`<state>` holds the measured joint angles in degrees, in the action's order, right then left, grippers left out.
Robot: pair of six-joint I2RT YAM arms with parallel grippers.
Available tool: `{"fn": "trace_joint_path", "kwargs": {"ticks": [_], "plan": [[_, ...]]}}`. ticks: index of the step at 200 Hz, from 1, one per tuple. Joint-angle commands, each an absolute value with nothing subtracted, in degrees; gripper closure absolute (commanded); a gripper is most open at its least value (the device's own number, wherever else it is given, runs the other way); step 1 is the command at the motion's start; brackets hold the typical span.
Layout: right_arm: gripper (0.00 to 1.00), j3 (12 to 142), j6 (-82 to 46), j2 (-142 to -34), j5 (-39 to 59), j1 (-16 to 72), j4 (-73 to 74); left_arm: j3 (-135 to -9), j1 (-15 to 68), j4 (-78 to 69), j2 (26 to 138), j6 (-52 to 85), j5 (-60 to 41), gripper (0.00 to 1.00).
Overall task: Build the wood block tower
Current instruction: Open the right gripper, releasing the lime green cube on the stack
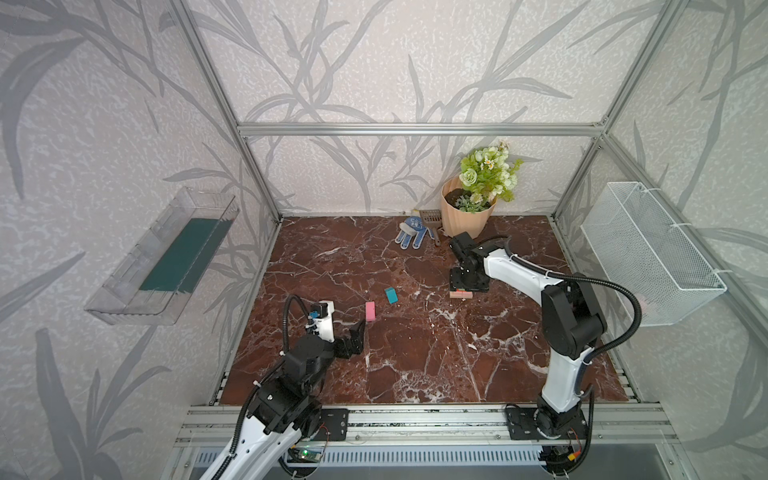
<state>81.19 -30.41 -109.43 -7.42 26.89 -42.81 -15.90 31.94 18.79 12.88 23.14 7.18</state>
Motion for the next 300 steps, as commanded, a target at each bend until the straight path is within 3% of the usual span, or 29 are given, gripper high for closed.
{"fn": "trace_joint_path", "kwargs": {"ticks": [1,103,176,300], "plan": [[0.21,79.66,-31.61,-107.55,-6.56,27.20,-41.51,-16.61,32.25,18.51,12.84,23.47,7.82,0.01],[0.19,82.30,-32.34,-112.13,-6.93,27.26,-41.31,-16.60,32.26,18.50,12.93,23.44,7.91,0.01],[0.37,83.44,-32.08,-113.18,-7.03,27.32,-41.93,-16.57,32.24,18.53,12.85,23.43,7.82,0.01],[0.39,83.50,-32.17,-113.15,-8.00,27.16,-42.87,-16.61,32.19,18.52,12.75,23.46,7.74,0.01]]}}
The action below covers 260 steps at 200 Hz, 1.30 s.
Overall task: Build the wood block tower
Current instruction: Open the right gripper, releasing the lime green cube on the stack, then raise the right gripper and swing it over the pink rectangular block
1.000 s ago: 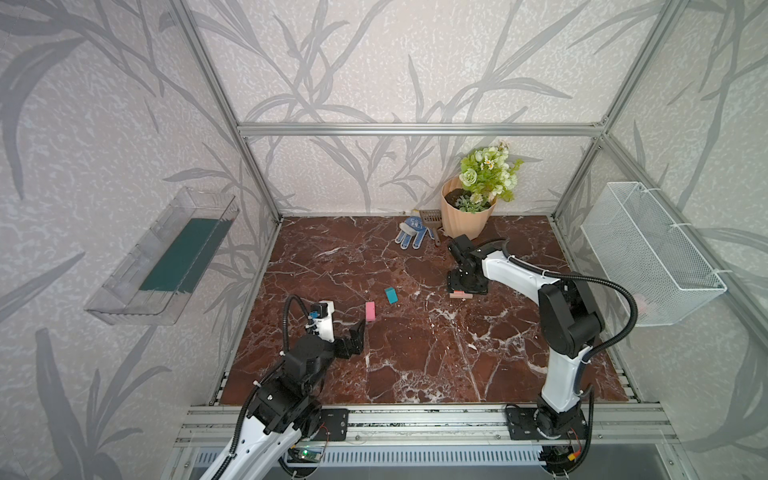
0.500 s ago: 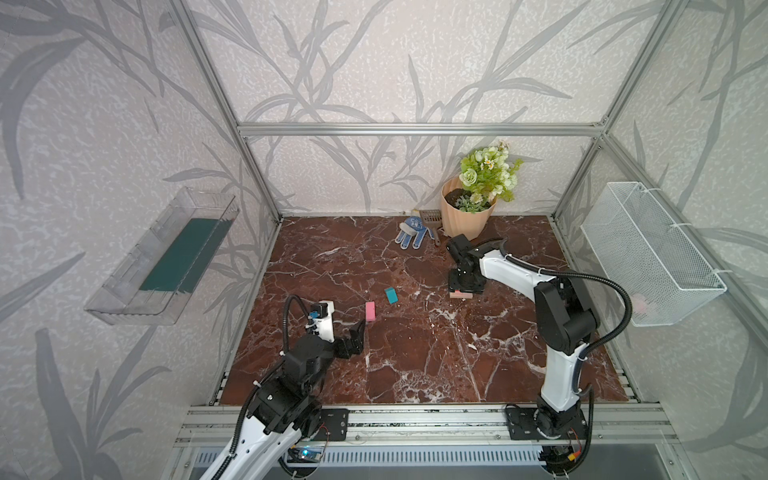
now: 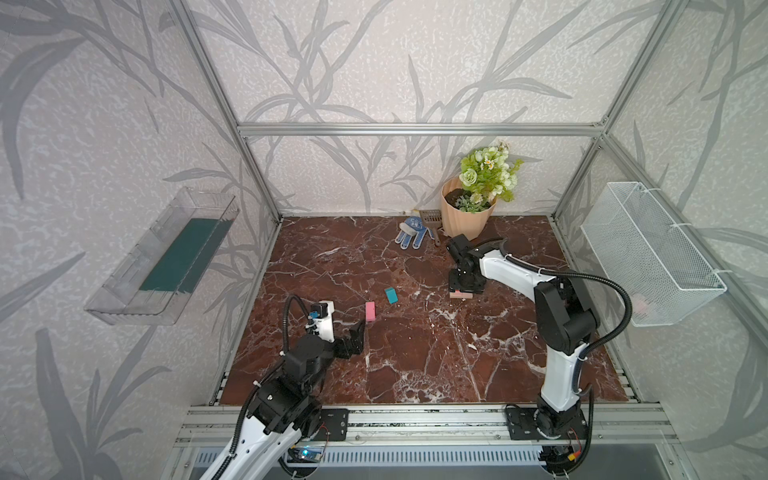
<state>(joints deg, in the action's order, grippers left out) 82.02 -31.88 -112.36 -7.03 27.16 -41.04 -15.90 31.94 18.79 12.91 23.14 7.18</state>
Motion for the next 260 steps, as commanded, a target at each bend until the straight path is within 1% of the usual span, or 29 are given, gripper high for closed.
{"fn": "trace_joint_path", "kwargs": {"ticks": [1,44,90,148,185,213,219,238,260], "plan": [[0.39,83.50,-32.21,-113.18,-7.95,27.20,-42.92,-16.57,32.22,18.49,12.75,23.47,7.74,0.01],[0.37,83.50,-32.17,-113.07,-7.99,27.24,-42.98,-16.59,32.19,18.54,12.77,23.45,7.80,0.01],[0.29,83.68,-31.82,-113.21,-7.74,27.19,-42.82,-16.61,32.23,18.50,12.75,23.47,7.82,0.01],[0.26,83.26,-31.20,-111.09,-7.30,27.29,-43.33,-16.61,32.24,18.53,12.76,23.43,7.82,0.01],[0.23,80.31,-31.54,-105.21,-7.63,28.10,-43.67,-16.57,32.23,18.54,12.78,23.42,7.82,0.01],[0.18,77.10,-32.29,-98.10,-10.53,30.73,-43.79,-16.57,32.26,18.47,12.75,23.46,7.73,0.01],[0.17,76.27,-32.34,-95.01,-11.14,31.52,-43.45,-16.60,32.25,18.51,12.75,23.47,7.73,0.01],[0.14,73.19,-32.66,-89.03,-14.39,35.77,-41.04,-16.59,32.25,18.62,12.77,23.47,7.75,0.01],[0.15,71.03,-31.83,-84.65,-20.62,43.54,-36.60,-16.63,32.25,18.62,12.66,23.46,7.68,0.01]]}}
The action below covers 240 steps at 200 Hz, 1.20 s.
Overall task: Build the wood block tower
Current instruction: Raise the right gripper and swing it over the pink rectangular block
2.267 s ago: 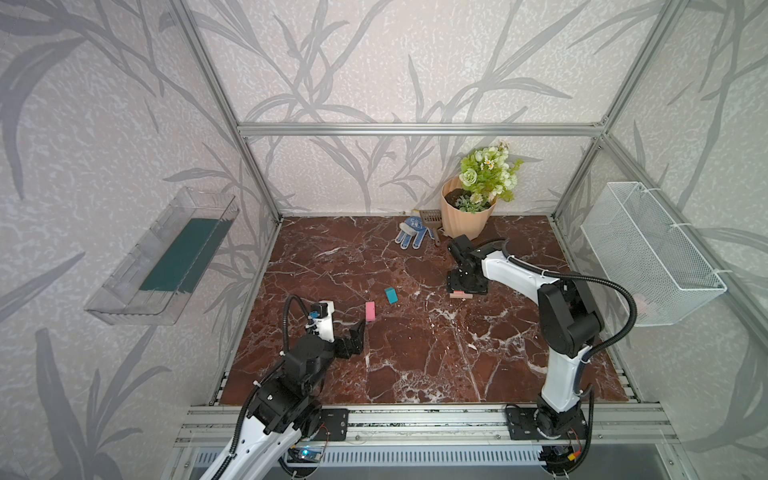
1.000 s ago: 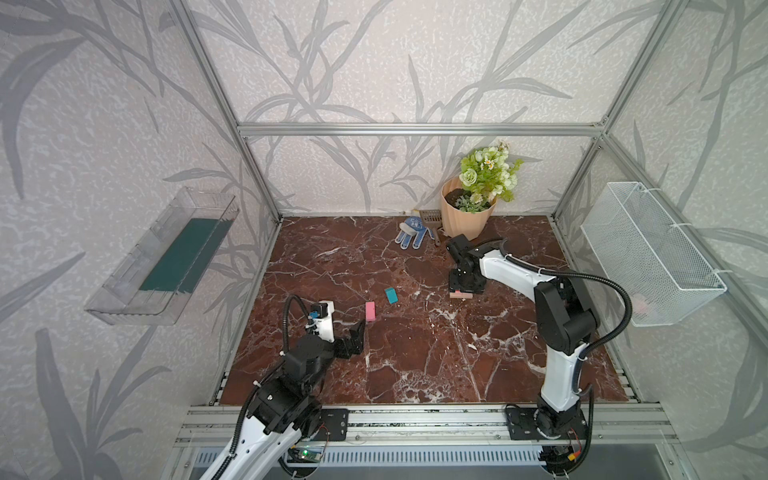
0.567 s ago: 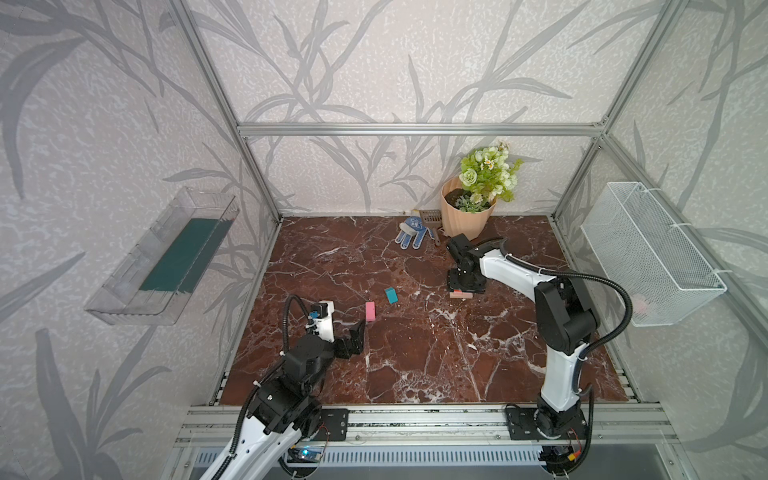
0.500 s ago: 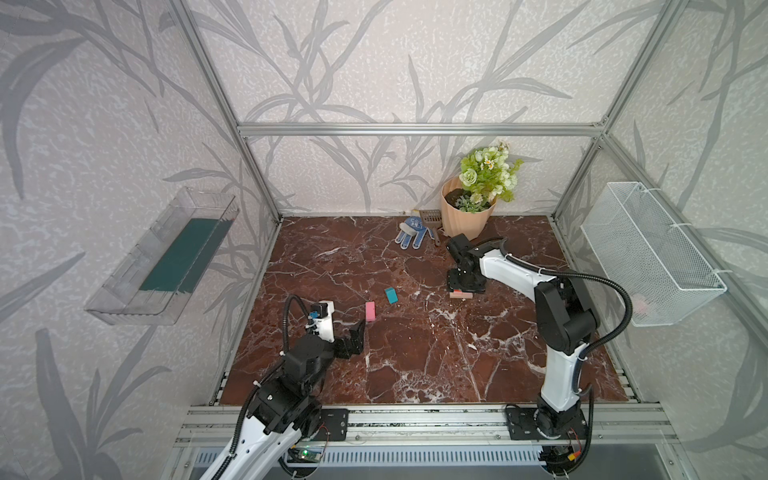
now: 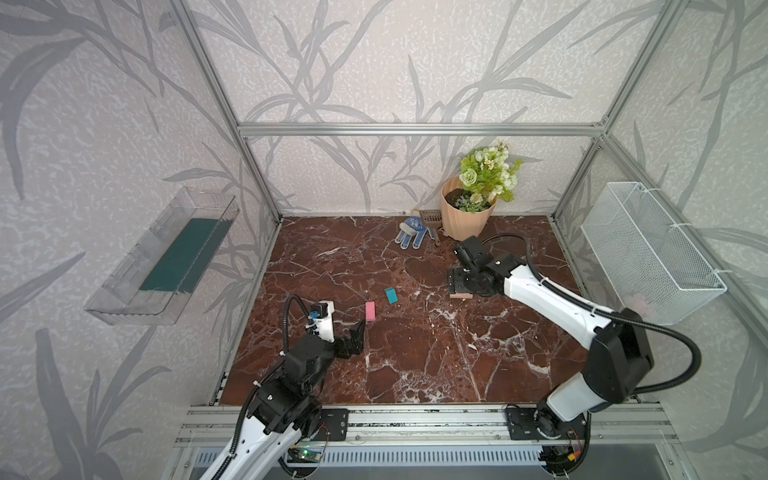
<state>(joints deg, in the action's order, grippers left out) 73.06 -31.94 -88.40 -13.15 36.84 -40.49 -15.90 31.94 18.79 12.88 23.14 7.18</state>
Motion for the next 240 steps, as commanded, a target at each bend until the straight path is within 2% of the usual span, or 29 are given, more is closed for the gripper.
{"fn": "trace_joint_path", "kwargs": {"ticks": [1,35,69,126,158,183,240], "plan": [[0.15,70.98,-31.82,-84.65,-20.82,43.87,-36.40,-16.58,32.25,18.62,12.66,23.42,7.66,0.01],[0.16,68.64,-31.63,-85.62,-19.18,50.73,-27.18,-16.61,32.25,18.76,12.62,23.51,7.86,0.01],[0.19,79.84,-30.65,-96.85,-10.32,52.12,-36.06,-16.59,32.26,19.28,12.16,23.98,9.04,0.01],[0.17,87.57,-31.39,-107.63,-10.67,57.99,-34.72,-17.17,32.21,24.45,7.99,26.98,16.76,0.01],[0.21,95.50,-32.59,-115.05,-12.88,60.85,-39.05,-17.34,32.24,29.52,3.08,29.72,23.89,0.01],[0.24,101.47,-32.76,-120.34,-12.27,61.69,-41.93,-16.78,32.22,30.45,-0.07,29.70,24.01,0.01],[0.26,111.24,-33.93,-129.34,-11.87,61.93,-47.30,-16.85,32.26,29.37,1.85,29.62,23.29,0.01]]}}
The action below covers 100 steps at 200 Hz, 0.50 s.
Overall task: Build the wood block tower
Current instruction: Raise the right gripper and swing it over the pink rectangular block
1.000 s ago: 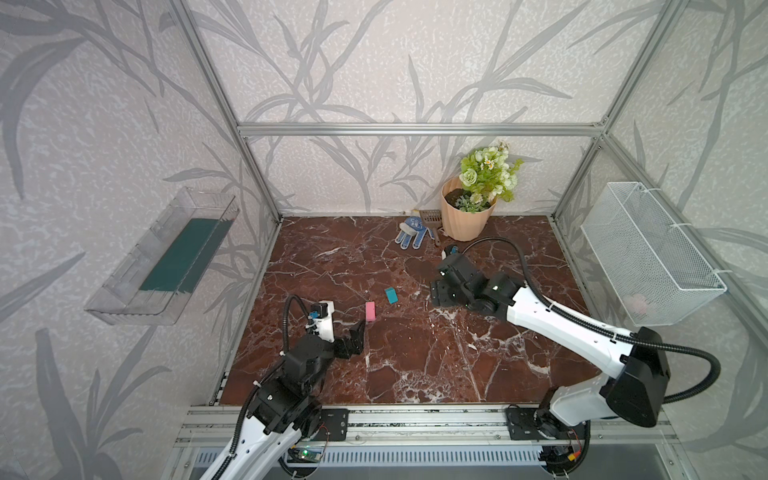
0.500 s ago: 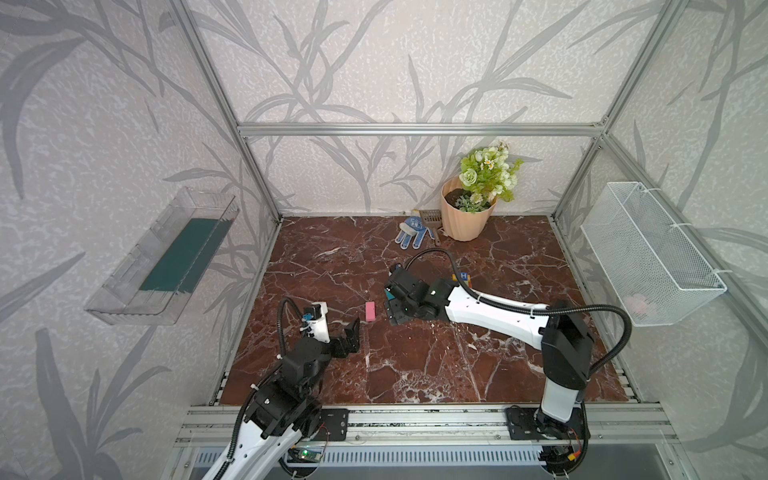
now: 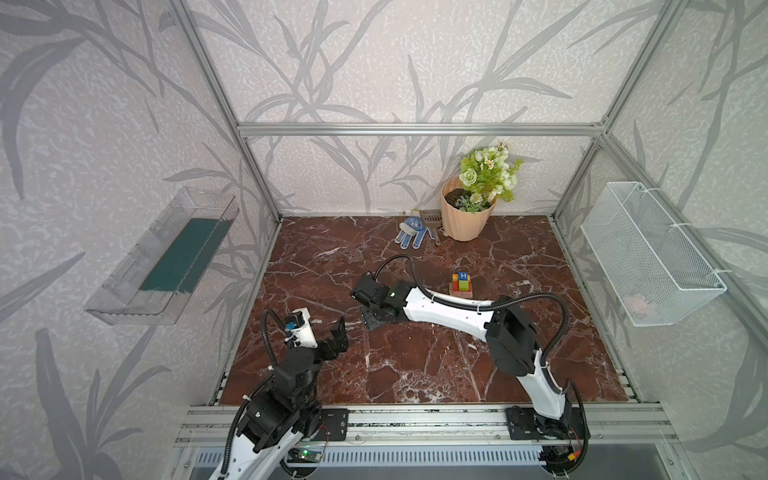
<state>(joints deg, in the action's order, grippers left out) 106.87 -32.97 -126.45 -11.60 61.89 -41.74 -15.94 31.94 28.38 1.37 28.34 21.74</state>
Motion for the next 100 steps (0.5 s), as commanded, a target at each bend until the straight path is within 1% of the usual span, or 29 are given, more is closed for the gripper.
{"fn": "trace_joint_path", "kwargs": {"ticks": [1,39,77,100], "plan": [[0.26,111.47,-33.93,-129.45,-11.82,61.95,-47.38,-16.86,32.21,29.36,1.85,29.57,23.29,0.01],[0.27,118.95,-34.52,-136.27,-14.57,61.94,-50.16,-16.72,32.20,28.92,1.85,29.33,22.71,0.01],[0.33,135.88,-35.07,-146.93,-17.33,61.83,-60.18,-16.74,32.25,28.92,1.85,29.31,22.56,0.01],[0.37,144.65,-34.88,-152.91,-16.88,61.67,-64.51,-16.64,32.25,28.83,1.81,29.09,22.03,0.01]]}}
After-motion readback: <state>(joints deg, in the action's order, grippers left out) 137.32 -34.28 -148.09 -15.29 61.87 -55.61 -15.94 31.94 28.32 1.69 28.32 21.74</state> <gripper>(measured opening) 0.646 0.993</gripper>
